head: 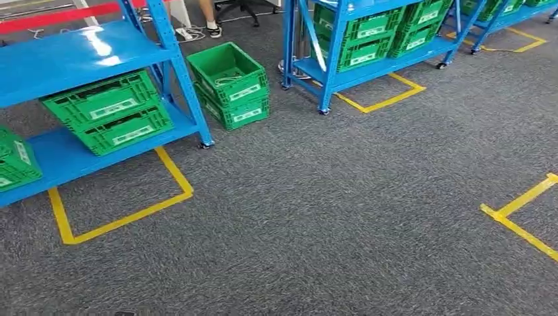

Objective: Take the parts from the cabinet and place them on the table.

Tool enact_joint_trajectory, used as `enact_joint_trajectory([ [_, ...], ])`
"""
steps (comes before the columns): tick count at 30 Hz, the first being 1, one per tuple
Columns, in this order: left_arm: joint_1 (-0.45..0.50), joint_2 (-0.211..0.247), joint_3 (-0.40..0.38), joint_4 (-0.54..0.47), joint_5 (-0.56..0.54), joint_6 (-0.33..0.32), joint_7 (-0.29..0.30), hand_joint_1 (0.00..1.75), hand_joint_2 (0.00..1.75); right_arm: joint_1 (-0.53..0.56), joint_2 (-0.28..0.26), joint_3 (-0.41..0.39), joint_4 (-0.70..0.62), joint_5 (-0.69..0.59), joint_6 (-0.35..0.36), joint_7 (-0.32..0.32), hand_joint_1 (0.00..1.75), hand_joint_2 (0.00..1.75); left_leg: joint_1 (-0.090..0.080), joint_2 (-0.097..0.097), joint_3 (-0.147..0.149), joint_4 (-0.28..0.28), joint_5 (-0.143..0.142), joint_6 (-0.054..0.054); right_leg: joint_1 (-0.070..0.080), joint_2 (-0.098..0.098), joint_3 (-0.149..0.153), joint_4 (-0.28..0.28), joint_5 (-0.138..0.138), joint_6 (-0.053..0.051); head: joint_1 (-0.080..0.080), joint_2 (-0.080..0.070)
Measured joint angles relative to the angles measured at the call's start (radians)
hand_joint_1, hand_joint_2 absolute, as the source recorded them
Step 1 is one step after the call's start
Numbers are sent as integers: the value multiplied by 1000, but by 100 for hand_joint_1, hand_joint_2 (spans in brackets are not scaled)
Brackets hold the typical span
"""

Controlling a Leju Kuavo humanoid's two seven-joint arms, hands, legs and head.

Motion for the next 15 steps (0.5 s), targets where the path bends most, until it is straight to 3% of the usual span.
enact_joint_trajectory([
  [1,1,-1,0,0,0,0,0,0,0,0,0,1,0,2,0,0,0,0,5,-8,1,-1,3,4,-3,50,-13,19,-15,10,8,0],
  [2,-1,2,0,0,1,2,0,0,0,0,0,2,0,3,1,0,0,0,6,-15,0,-1,4,10,-7,87,-34,69,-46,13,11,0],
  [4,-6,2,0,0,1,3,0,0,0,4,0,2,0,4,5,1,0,0,6,-39,-4,-1,5,15,-9,110,-115,236,-121,18,14,0],
  [5,-6,2,0,0,1,3,0,0,0,6,0,2,0,5,6,1,0,0,5,-51,-4,0,5,15,-8,112,-151,303,-140,19,15,0],
  [6,-3,2,0,0,1,3,0,0,0,6,0,3,0,6,8,2,0,0,5,-63,-3,0,5,15,-9,113,-167,322,-133,19,15,0],
  [7,-1,2,0,0,1,3,1,0,0,6,0,3,0,7,9,2,0,0,6,-76,-2,0,5,15,-9,113,-159,291,-101,18,15,0],
  [8,-1,2,0,0,1,3,2,0,0,5,0,3,0,9,9,2,0,0,8,-91,-1,1,5,14,-10,117,-128,219,-53,17,15,0],
  [9,-2,2,0,0,1,4,3,0,0,5,0,3,0,10,9,2,0,0,10,-105,1,1,5,10,-13,131,-85,124,-3,16,15,0],
  [10,-3,2,0,0,1,4,4,0,0,5,0,3,0,11,9,2,0,0,10,-115,1,1,5,5,-19,170,-46,44,29,18,16,0],
  [11,-5,3,0,0,1,5,5,0,0,4,0,4,1,11,10,2,0,0,4,-126,-4,9,3,-3,-24,203,-34,9,15,18,17,0],
  [14,1,3,0,0,2,5,6,0,0,0,0,5,2,18,13,4,0,0,12,-153,-12,-2,14,-23,-16,177,-30,15,19,-2,15,0],
  [15,4,3,0,0,2,6,7,0,0,0,0,5,2,20,13,4,0,0,13,-161,-15,-2,16,-28,-21,165,-30,9,25,-10,15,0],
])
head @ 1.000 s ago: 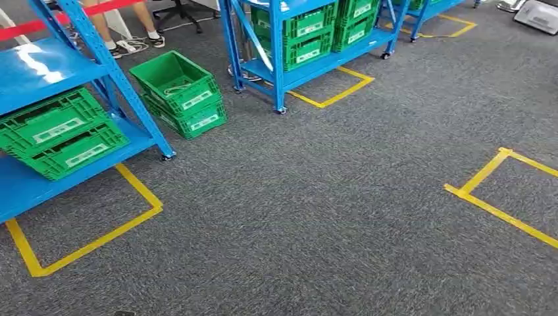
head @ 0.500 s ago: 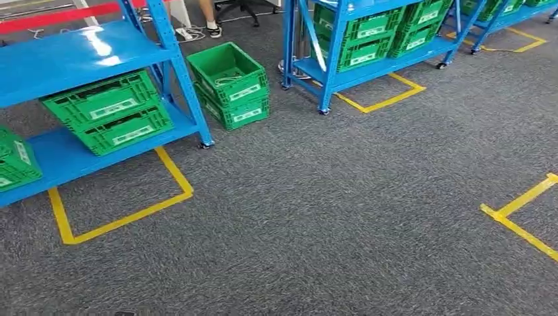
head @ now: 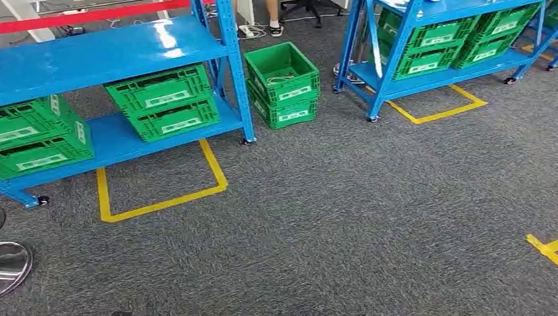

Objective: Take the parts from the cabinet and place them on the table.

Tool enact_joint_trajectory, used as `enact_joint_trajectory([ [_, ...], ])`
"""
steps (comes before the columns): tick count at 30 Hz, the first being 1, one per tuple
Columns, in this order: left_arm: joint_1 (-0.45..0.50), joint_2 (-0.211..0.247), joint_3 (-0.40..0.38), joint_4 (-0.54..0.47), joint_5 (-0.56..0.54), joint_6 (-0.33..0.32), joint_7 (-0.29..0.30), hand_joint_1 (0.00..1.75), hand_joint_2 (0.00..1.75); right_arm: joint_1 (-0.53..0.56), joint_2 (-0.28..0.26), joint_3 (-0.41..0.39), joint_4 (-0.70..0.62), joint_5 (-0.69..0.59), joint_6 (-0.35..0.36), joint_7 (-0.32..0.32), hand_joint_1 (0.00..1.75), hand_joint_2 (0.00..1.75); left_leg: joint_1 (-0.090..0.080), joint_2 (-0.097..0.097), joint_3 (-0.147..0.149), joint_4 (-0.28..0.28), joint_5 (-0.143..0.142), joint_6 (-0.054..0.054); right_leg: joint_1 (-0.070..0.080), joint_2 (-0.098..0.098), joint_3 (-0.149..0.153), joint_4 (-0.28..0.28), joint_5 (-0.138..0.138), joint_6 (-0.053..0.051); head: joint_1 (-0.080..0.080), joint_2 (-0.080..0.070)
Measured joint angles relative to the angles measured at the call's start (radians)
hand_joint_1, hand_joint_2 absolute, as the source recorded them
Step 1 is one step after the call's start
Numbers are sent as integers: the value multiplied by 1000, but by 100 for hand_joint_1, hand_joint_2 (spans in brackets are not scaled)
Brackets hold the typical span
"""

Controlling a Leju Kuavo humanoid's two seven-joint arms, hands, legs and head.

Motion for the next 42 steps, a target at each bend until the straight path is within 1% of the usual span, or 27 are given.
enact_joint_trajectory([
  [2,-1,0,0,0,0,0,1,0,0,0,0,2,0,2,0,0,0,0,-8,91,-22,49,-41,-6,0,-22,2,-5,3,-13,-11,0],
  [4,-9,-2,0,0,-1,0,1,0,0,3,0,3,0,2,0,-1,0,0,-6,115,-98,205,-123,-11,5,-52,0,-5,2,-18,-13,0],
  [6,-8,-2,0,0,-2,0,1,0,0,3,0,3,0,1,0,-2,0,0,-7,116,-150,314,-153,-11,8,-79,-1,-5,0,-21,-13,0],
  [7,-5,-2,0,0,-2,0,2,0,0,1,0,4,0,1,0,-2,0,0,-7,116,-141,301,-132,-10,8,-91,0,-5,-1,-21,-13,0],
  [9,-3,-2,0,0,-3,0,2,0,0,-1,0,6,0,1,0,-3,0,0,-8,127,-66,159,-48,-4,9,-114,5,-5,-3,-18,-13,0],
  [10,-5,-1,0,0,-4,0,2,0,0,-2,0,6,0,2,0,-3,0,0,-10,157,-18,75,-15,1,9,-123,9,-5,-6,-15,-13,0],
  [11,-7,-2,0,0,-4,0,2,0,0,-2,0,6,0,2,0,-3,0,0,-17,225,11,22,-17,4,18,-130,11,-3,-10,-10,-14,0],
  [15,-7,-2,0,0,-4,0,2,0,0,-4,-1,7,0,1,0,-5,0,0,-21,179,5,10,-17,26,24,-174,24,-8,-18,6,-12,0],
  [16,-7,-3,0,0,-4,-1,2,0,0,-4,-1,7,0,1,0,-7,0,0,-14,167,8,6,-12,35,21,-165,20,-5,-25,15,-13,0],
  [18,-8,0,1,0,-2,-1,2,0,0,-3,-1,8,0,0,0,-11,0,0,-10,150,6,6,-10,43,17,-84,-17,89,-86,24,-3,0],
  [20,-12,0,0,0,-2,-2,2,0,0,1,-1,8,0,-2,0,-11,0,0,-11,122,3,6,-9,48,15,-57,-98,261,-159,27,-1,0],
  [21,-10,0,0,0,-2,-3,2,0,0,3,-1,8,0,-2,0,-12,0,0,-11,108,3,7,-9,48,16,-53,-124,306,-166,26,-1,0],
  [23,-6,-1,0,0,-2,-3,2,0,0,3,-1,8,0,-3,0,-13,0,0,-10,83,5,7,-8,47,15,-52,-109,254,-111,24,0,0],
  [25,-7,-1,1,0,-2,-3,2,0,0,1,-2,8,0,-3,0,-14,0,0,-6,54,9,8,-7,42,10,-23,-25,70,-11,22,0,0],
  [26,-8,0,1,0,-2,-3,2,0,0,1,-2,8,0,-3,0,-15,0,0,-7,45,7,8,-6,36,3,27,-3,16,-9,23,0,0],
  [27,-10,0,0,0,-2,-3,2,0,0,1,-2,8,1,-4,0,-16,0,0,-12,32,0,17,-8,30,0,37,2,-2,-13,23,-3,0],
  [30,-3,0,1,0,-2,-2,1,0,0,0,-2,8,1,-9,-1,-16,0,0,-4,6,-8,5,7,7,8,10,4,5,-8,8,-2,0],
  [31,-2,2,1,0,-2,-2,1,0,0,0,-2,8,1,-9,-1,-16,0,0,-4,20,-11,9,4,4,2,-5,6,-3,-1,-2,-2,0],
  [32,-2,0,1,0,-2,0,2,0,0,0,-2,8,1,-9,-2,-17,0,0,-11,72,-19,29,-13,-1,3,-13,7,-4,0,-7,-11,0],
  [33,-6,-2,1,0,-2,0,2,0,0,0,-2,8,1,-11,-2,-18,0,0,-10,102,-46,84,-50,-5,5,-26,7,-5,0,-14,-17,0],
  [35,-11,-3,1,0,-2,1,4,0,0,4,-2,8,1,-15,-2,-19,0,0,-9,116,-123,245,-126,-10,9,-56,5,-5,-2,-18,-16,0],
  [36,-11,-3,1,0,-3,2,9,0,0,4,-2,8,1,-17,-1,-20,0,0,-9,116,-152,306,-145,-11,10,-68,4,-4,-3,-19,-16,0],
  [37,-8,-3,1,0,-4,2,12,0,0,3,-2,8,1,-18,-1,-21,0,0,-8,116,-156,316,-136,-11,10,-78,4,-4,-3,-19,-16,0],
  [38,-6,-3,1,0,-4,1,21,0,0,1,-2,8,1,-17,0,-22,0,0,-9,116,-137,283,-106,-9,10,-88,5,-4,-3,-19,-16,0],
  [40,-6,-3,1,0,-5,-2,43,0,0,0,-2,8,1,-13,0,-22,0,0,-10,131,-53,130,-27,-2,10,-105,9,-4,-5,-16,-16,0],
  [41,-7,-3,1,0,-6,-2,45,0,0,-1,-2,8,1,-11,0,-22,0,0,-14,176,-7,52,-3,4,13,-111,13,-4,-8,-12,-17,0],
  [42,-12,-3,1,0,-7,-2,46,0,0,0,-2,8,1,-12,-1,-23,0,0,-21,192,11,10,-16,6,22,-119,9,3,-14,-3,-19,0],
])
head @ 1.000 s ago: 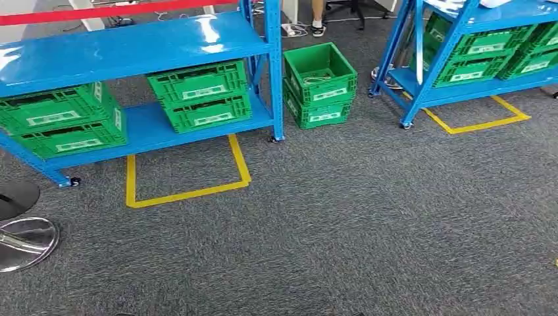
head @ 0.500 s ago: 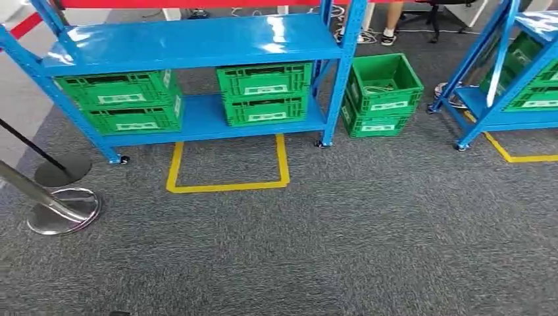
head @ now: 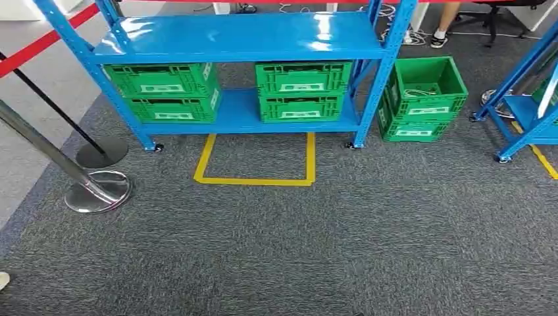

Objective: Take the parts from the cabinet and place them on the table.

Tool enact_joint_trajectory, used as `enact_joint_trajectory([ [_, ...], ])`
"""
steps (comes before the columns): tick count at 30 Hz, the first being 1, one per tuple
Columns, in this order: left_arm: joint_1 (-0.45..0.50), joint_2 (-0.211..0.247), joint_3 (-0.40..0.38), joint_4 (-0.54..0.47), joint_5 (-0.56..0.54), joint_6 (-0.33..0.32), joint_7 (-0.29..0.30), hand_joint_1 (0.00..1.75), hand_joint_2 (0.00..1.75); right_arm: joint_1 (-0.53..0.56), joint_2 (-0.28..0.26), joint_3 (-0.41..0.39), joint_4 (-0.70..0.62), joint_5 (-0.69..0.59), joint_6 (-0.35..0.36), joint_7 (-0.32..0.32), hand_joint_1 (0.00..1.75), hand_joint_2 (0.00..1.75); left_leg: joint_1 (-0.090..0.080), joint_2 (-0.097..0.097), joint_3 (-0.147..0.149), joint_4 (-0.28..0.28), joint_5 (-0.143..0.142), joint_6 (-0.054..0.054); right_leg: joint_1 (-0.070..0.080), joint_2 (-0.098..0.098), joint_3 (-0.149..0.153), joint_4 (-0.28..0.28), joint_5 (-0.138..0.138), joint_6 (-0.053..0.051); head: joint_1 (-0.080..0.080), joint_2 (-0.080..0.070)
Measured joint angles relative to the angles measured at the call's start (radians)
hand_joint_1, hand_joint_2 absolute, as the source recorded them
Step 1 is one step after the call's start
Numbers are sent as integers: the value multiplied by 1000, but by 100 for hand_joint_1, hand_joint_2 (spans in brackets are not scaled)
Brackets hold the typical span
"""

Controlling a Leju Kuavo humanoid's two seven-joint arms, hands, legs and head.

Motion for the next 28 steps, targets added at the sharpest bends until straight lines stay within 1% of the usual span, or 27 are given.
enact_joint_trajectory([
  [1,-3,0,0,0,-1,2,0,0,0,0,0,0,0,-3,-2,-5,0,0,3,-10,-6,5,2,10,0,-6,-2,-5,1,5,6,0],
  [2,-2,0,0,0,-1,5,0,0,0,-2,0,0,0,-5,-3,-7,0,0,1,-15,-7,3,0,15,0,-12,-2,-9,0,9,6,0],
  [3,2,0,0,0,-2,12,5,0,0,-4,0,0,0,-15,-2,-3,0,0,0,-21,-6,3,-2,20,-1,-17,7,-13,1,13,6,0],
  [4,4,0,0,0,-5,21,10,0,175,-7,0,-3,0,-26,1,3,0,0,3,-27,-4,-4,3,28,0,-23,14,-13,0,19,5,0],
  [5,4,-3,0,0,-5,26,15,0,175,-7,0,-7,0,-34,5,8,0,0,8,-29,-1,-7,7,34,-3,7,3,3,-12,27,8,0],
  [6,2,-1,0,0,-5,29,18,0,175,-7,0,-11,0,-42,11,13,0,0,10,-34,-2,-7,7,40,-5,39,-18,49,-46,30,13,0],
  [7,-2,0,0,0,-6,31,24,0,175,-6,0,-15,0,-45,21,17,0,0,10,-39,-3,-7,8,44,-8,54,-52,127,-88,33,17,0],
  [8,-4,0,0,0,-7,31,35,0,175,-4,0,-20,0,-45,25,20,0,0,10,-44,-3,-7,7,46,-8,62,-96,217,-127,36,17,0],
  [9,-4,0,0,0,-7,31,41,0,175,-3,0,-21,0,-47,30,21,0,175,9,-49,-3,-7,7,46,-8,65,-128,278,-145,38,18,0],
  [10,-3,0,0,0,-7,31,50,0,175,-3,0,-23,0,-53,38,22,0,175,9,-54,-3,-7,7,46,-8,66,-143,299,-140,39,17,0],
  [11,-3,-1,0,0,-7,26,53,0,175,-4,0,-28,0,-64,55,15,0,175,10,-59,-2,-6,6,46,-9,66,-137,275,-113,39,17,0],
  [12,-3,-1,0,0,-11,18,53,0,175,-4,-1,-34,0,-69,75,4,0,175,14,-62,-1,-5,6,47,-13,66,-109,208,-69,44,17,0],
  [13,-3,-1,0,0,-21,13,53,0,175,-4,-1,-37,0,-69,86,-4,0,175,15,-67,1,-2,4,45,-20,66,-63,114,-21,59,17,0],
  [14,-3,0,-1,0,-25,7,52,0,175,-5,-1,-37,0,-65,91,-10,0,175,17,-71,1,4,0,40,-33,66,-18,26,15,77,17,0],
  [15,-2,11,-1,-2,-21,-3,40,0,175,-7,5,-37,2,-64,90,-21,0,175,5,-75,-5,19,-9,32,-37,73,-8,-2,-5,102,24,0],
  [16,-2,7,-1,-2,-16,-12,23,0,0,-6,5,-39,0,-70,82,-28,0,175,5,-76,-7,22,-12,36,-37,79,-3,-1,12,56,24,0],
  [17,-2,8,-1,-2,-12,-18,12,0,0,-8,5,-43,0,-75,75,-32,0,175,3,-77,-8,17,-2,36,-35,78,-6,1,6,40,17,0],
  [18,-1,9,-1,-2,-8,-24,3,0,0,-8,5,-46,0,-79,76,-36,0,0,4,-77,-8,14,1,33,-33,77,-8,1,10,47,18,0],
  [19,1,8,-1,-2,-7,-32,-4,0,0,-8,5,-47,0,-81,87,-41,0,0,6,-77,-8,10,3,30,-31,79,-10,1,12,44,18,0],
  [20,1,8,-1,-2,-7,-38,-9,0,0,-8,4,-50,0,-78,96,-38,0,0,7,-77,-8,7,6,27,-30,80,-11,1,12,43,18,0],
  [23,1,7,-1,-2,-7,-35,-14,0,0,-8,4,-51,0,-57,116,-14,0,0,11,-77,-7,3,7,21,-26,79,-12,1,11,37,18,0],
  [24,2,7,-1,-2,-6,-34,-17,0,0,-8,4,-51,0,-53,121,-9,0,0,12,-77,-7,2,8,15,-25,79,-12,1,11,35,18,0],
  [28,2,7,-1,-2,-7,-35,-20,0,0,-9,4,-50,0,-43,129,4,0,0,14,-77,-7,0,8,10,-22,79,-13,2,11,31,19,0],
])
